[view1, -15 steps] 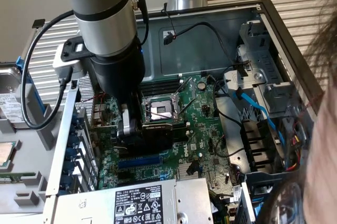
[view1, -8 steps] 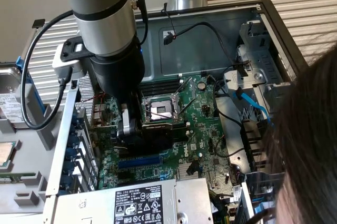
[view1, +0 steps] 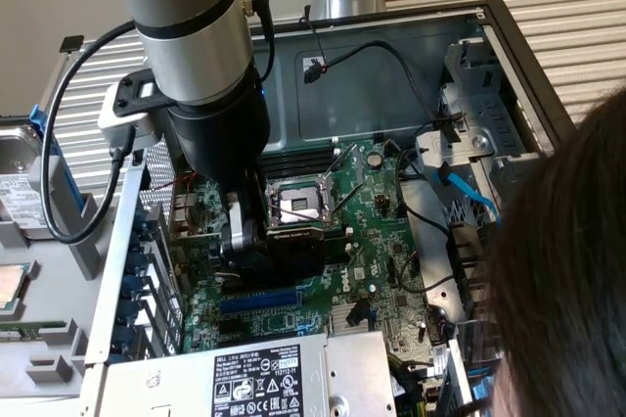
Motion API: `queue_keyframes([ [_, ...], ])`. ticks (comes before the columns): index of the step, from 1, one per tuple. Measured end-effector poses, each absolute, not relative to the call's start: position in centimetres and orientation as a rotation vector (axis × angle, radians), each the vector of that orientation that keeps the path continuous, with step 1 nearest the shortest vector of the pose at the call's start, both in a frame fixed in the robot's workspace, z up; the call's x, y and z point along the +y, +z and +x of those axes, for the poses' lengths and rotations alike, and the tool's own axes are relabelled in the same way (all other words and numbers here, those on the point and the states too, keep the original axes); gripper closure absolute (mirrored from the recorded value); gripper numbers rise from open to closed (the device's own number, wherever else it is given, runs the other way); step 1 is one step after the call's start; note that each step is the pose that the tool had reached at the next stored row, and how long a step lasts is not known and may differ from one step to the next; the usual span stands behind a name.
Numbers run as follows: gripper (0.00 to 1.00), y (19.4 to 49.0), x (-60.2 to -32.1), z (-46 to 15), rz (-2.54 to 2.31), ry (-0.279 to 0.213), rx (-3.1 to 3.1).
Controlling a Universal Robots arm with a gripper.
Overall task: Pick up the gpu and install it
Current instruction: 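Insert the gpu into the slot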
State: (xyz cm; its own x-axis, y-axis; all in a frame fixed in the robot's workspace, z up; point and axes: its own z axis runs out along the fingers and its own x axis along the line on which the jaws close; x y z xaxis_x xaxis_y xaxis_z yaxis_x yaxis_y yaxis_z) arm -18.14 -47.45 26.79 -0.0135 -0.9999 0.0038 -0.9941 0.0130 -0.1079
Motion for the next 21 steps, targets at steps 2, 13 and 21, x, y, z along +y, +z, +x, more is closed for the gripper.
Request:
queue_keyframes([
  [2, 0.73, 26.79, -47.45, -18.14, -2.155, -0.123, 2.18],
  [13, 0.73, 26.27, -47.46, -18.6, -2.146, -0.151, 2.159],
  [21, 0.73, 26.17, -47.48, -18.87, -2.145, -0.153, 2.158],
])
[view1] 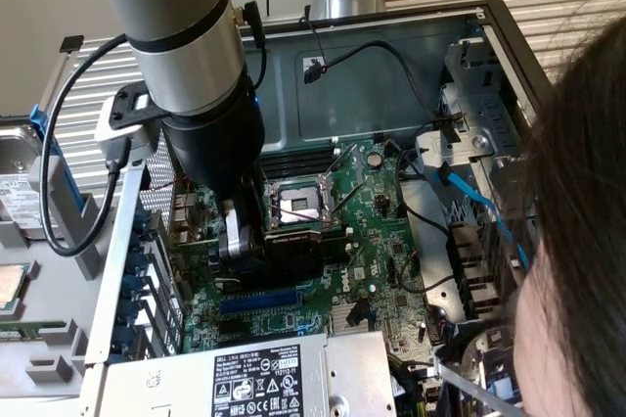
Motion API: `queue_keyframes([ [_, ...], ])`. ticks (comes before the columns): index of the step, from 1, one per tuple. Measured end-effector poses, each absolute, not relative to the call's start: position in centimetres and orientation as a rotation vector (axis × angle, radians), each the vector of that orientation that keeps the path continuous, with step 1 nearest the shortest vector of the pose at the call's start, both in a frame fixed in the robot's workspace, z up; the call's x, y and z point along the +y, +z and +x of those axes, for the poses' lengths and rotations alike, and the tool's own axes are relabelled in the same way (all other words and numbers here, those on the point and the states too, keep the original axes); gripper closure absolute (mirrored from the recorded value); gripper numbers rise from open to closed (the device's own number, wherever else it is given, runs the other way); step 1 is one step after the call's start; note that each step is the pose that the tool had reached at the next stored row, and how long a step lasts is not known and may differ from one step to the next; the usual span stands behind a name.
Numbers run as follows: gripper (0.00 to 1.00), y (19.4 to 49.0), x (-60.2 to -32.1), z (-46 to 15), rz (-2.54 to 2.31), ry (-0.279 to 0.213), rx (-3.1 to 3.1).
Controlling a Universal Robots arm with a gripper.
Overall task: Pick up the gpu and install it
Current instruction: 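Insert the gpu into the slot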
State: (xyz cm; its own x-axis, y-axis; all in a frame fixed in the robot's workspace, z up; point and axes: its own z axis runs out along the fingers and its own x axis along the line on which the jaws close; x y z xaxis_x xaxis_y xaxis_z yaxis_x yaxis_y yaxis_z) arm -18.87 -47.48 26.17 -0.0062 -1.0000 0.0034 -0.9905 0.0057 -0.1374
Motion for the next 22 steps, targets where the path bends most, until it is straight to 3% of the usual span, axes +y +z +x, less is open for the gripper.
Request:
queue_keyframes([
  [22, 0.73, 25.43, -47.51, -19.74, -2.144, -0.155, 2.157],
])
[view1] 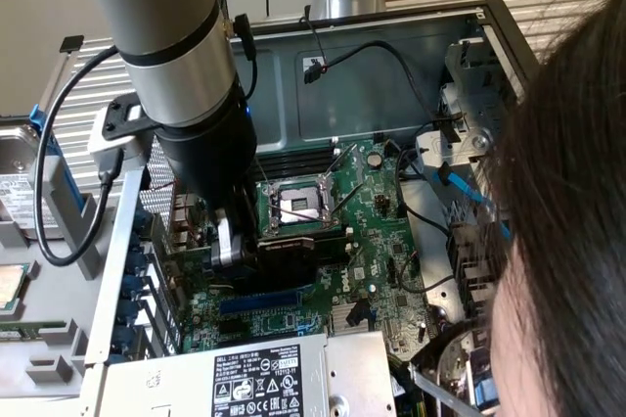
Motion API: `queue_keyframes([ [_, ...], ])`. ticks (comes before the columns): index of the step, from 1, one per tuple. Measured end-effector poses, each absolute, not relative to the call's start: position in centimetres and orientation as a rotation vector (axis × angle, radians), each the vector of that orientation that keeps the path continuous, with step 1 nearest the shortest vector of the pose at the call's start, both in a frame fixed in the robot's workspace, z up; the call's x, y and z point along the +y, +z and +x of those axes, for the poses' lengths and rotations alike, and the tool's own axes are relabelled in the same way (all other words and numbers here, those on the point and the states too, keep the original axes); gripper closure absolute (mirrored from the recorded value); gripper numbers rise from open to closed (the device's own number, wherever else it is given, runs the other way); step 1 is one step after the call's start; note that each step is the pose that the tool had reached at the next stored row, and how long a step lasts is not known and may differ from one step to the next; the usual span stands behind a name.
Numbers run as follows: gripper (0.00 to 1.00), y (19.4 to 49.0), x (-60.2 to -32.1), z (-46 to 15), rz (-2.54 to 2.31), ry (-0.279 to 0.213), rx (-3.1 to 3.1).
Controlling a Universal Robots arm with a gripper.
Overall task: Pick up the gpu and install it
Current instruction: 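Insert the gpu into the slot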
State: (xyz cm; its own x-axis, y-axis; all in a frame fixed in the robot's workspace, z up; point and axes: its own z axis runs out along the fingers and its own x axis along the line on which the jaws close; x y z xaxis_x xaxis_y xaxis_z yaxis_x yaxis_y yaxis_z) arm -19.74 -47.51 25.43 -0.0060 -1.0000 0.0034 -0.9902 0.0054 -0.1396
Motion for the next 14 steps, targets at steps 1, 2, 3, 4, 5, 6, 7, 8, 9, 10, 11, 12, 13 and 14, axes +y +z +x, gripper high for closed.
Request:
queue_keyframes([
  [1, 0.73, 25.35, -47.51, -19.84, -2.144, -0.156, 2.156],
  [2, 0.73, 25.3, -47.51, -19.89, -2.144, -0.155, 2.156],
  [3, 0.73, 25.3, -47.51, -19.9, -2.144, -0.155, 2.156],
  [4, 0.73, 25.31, -47.51, -19.92, -2.144, -0.155, 2.156],
  [5, 0.73, 25.32, -47.51, -19.93, -2.144, -0.155, 2.157],
  [6, 0.73, 25.32, -47.51, -19.93, -2.144, -0.155, 2.157],
  [7, 0.73, 25.31, -47.51, -19.93, -2.144, -0.155, 2.157],
  [8, 0.73, 25.31, -47.51, -19.93, -2.144, -0.155, 2.157],
  [9, 0.73, 25.31, -47.51, -19.93, -2.144, -0.155, 2.157],
  [10, 0.73, 25.31, -47.51, -19.93, -2.144, -0.155, 2.157],
  [11, 0.73, 25.31, -47.52, -19.93, -2.144, -0.155, 2.157],
  [12, 0.73, 25.31, -47.54, -19.93, -2.144, -0.155, 2.157],
  [13, 0.73, 25.3, -47.57, -19.93, -2.144, -0.155, 2.157],
  [14, 0.73, 25.3, -47.62, -19.93, -2.144, -0.155, 2.157],
])
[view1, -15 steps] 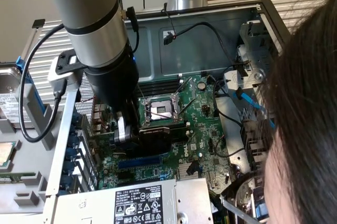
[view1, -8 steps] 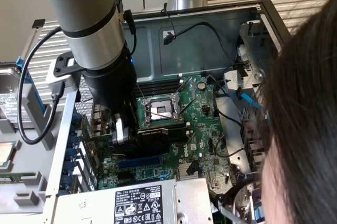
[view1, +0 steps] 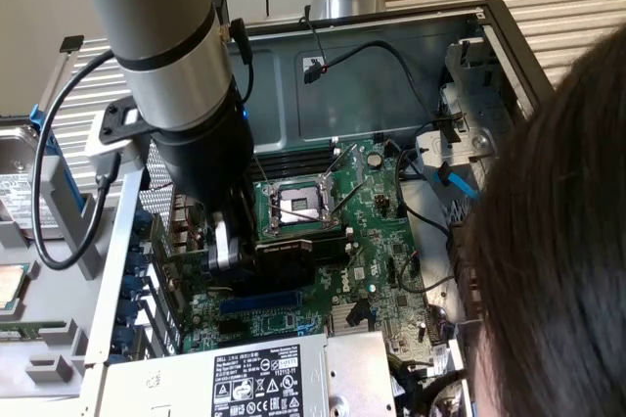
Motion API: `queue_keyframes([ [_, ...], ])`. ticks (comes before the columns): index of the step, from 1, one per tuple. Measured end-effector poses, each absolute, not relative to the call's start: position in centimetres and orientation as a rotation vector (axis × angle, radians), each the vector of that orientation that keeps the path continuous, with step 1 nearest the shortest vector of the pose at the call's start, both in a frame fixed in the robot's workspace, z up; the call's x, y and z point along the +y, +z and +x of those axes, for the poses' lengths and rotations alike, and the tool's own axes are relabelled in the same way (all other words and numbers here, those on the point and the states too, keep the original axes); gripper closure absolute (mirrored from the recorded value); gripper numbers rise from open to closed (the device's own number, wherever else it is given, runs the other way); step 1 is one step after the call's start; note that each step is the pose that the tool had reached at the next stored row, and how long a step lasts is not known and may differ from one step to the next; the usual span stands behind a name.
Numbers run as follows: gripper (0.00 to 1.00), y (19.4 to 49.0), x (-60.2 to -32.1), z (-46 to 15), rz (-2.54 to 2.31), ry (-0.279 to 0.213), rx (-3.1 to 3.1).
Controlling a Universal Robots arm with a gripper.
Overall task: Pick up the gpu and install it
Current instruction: 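Insert the gpu into the slot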
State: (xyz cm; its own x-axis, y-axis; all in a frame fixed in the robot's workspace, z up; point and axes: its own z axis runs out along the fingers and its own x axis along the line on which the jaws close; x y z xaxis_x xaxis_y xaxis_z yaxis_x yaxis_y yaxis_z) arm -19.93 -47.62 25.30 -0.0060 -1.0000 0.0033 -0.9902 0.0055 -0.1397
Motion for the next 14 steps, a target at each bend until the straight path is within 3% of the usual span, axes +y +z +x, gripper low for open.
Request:
queue_keyframes([
  [14, 0.73, 25.28, -47.81, -19.9, -2.145, -0.155, 2.157],
])
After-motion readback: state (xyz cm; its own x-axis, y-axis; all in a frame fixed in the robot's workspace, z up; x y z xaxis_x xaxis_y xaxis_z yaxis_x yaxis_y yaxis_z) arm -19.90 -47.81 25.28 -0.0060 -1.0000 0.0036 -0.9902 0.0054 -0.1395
